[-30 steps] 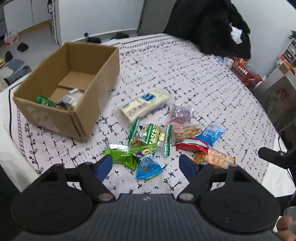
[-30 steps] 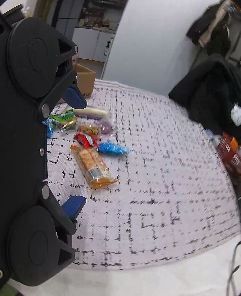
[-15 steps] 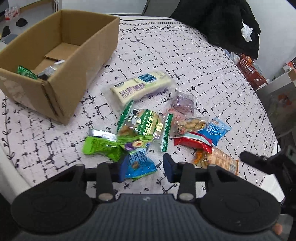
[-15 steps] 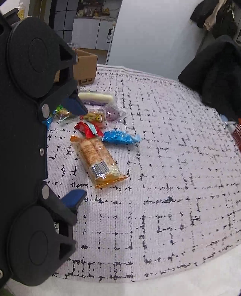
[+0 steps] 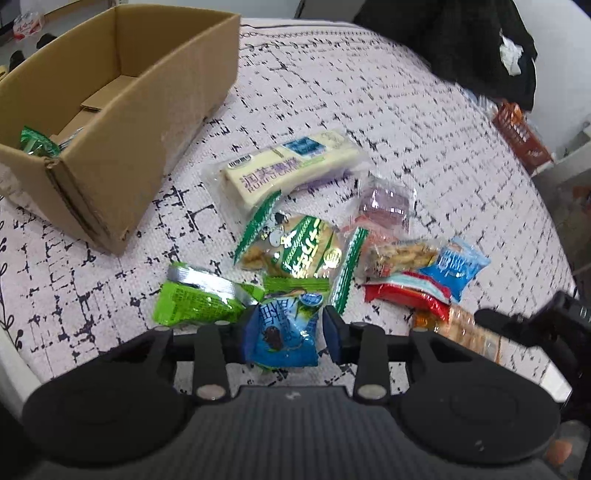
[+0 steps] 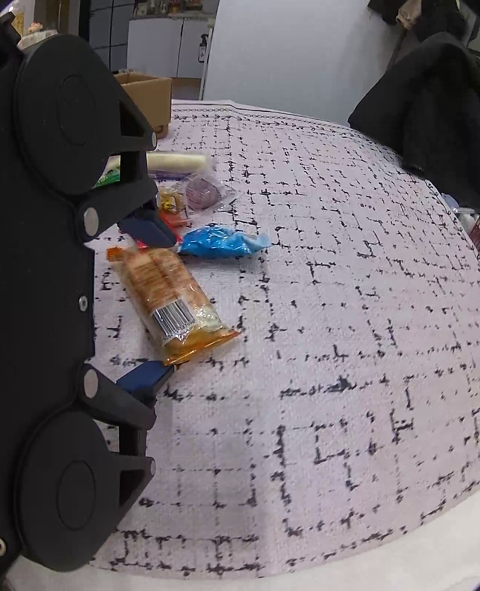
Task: Organize snacks
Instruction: 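Grasp the blue-purple candy packet with the left gripper while the right gripper grasps the orange biscuit pack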
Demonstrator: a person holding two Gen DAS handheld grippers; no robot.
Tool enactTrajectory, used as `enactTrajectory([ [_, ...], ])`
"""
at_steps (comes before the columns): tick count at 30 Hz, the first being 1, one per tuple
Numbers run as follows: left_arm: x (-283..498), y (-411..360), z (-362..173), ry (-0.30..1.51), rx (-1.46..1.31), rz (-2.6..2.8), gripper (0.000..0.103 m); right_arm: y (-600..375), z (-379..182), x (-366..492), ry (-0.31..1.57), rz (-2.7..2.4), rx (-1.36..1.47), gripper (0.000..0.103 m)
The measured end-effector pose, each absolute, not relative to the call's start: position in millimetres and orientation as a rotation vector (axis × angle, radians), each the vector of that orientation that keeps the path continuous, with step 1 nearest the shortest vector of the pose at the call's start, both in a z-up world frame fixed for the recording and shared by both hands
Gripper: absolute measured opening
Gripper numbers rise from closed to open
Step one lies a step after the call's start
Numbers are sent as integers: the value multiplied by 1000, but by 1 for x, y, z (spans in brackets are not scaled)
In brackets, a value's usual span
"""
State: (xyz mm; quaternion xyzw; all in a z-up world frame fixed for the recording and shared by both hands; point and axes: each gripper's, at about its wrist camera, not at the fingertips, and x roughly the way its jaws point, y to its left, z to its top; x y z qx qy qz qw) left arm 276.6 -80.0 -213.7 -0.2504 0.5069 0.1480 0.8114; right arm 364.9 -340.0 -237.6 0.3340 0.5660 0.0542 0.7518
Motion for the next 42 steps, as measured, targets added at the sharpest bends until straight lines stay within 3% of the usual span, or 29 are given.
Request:
enactTrajectory([
  [6,282,-85,-219,1094,-508,314,36,-334,-238,372,1189,92,695,66],
  [9,280,-85,-217,1092,-520,298,31,-333,-236,375,1153,76,681,53],
  [10,279,-85,-216,1091,-526,292,30,-334,-236,376,1150,65,678,44],
  [12,277,-85,-213,1083,-527,287,29,-337,-237,374,1141,62,681,41],
  [13,276,-85,-211,1078,-526,286,29,-337,-236,373,1131,66,678,32],
  [20,267,-84,-195,1049,-536,284,28,-343,-227,367,1100,74,652,28],
  [24,259,-82,-186,1030,-540,281,28,-355,-217,361,1073,14,613,29],
  [27,256,-80,-182,1018,-545,283,28,-364,-217,357,1088,-43,616,35],
  [29,253,-79,-181,1014,-554,285,28,-366,-215,353,1085,-51,623,59],
  [31,251,-77,-178,1007,-559,287,28,-364,-212,350,1085,-30,632,68],
  [42,247,-74,-173,1003,-583,307,28,-324,-228,363,1175,16,489,64],
])
